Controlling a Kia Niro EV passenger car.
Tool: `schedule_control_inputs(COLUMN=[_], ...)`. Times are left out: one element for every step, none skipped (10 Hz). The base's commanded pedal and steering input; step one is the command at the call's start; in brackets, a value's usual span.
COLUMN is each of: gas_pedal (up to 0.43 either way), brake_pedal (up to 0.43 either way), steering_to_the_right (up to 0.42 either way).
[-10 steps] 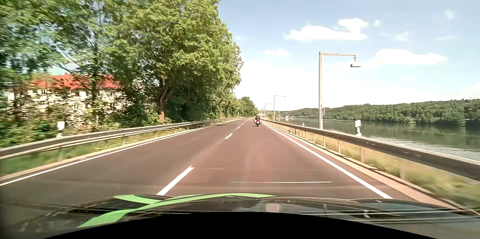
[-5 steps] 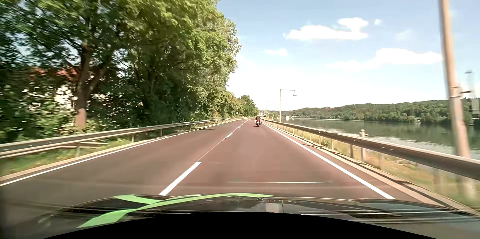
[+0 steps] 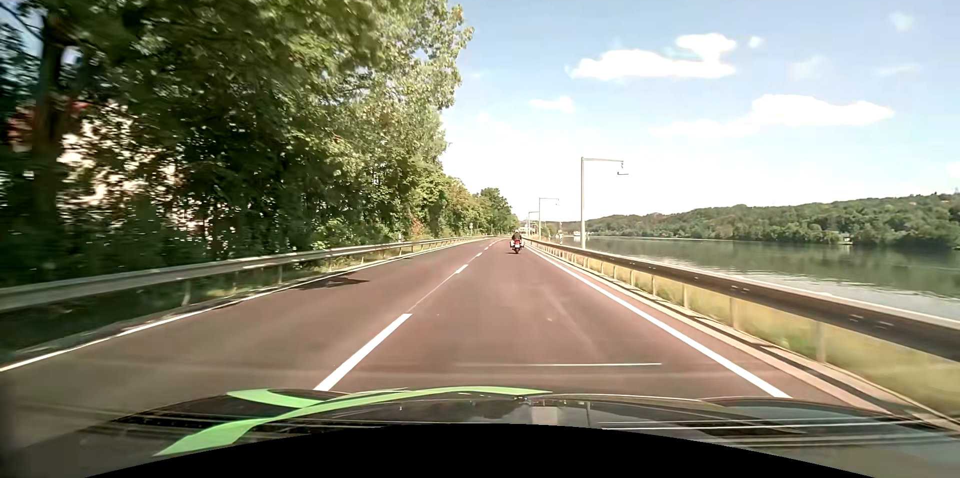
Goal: Follow the waypoints while adhering to traffic rules and regulations
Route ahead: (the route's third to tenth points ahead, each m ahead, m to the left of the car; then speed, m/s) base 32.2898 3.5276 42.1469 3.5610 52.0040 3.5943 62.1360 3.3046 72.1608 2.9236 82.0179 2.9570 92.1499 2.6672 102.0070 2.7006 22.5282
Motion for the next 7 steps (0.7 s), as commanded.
schedule_control_inputs(gas_pedal=[0.228,0.228,0.228,0.228,0.228,0.228,0.22], brake_pedal=[0.0,0.0,0.0,0.0,0.0,0.0,0.0], steering_to_the_right=[-0.002,-0.002,-0.002,-0.002,-0.001,-0.001,-0.002])
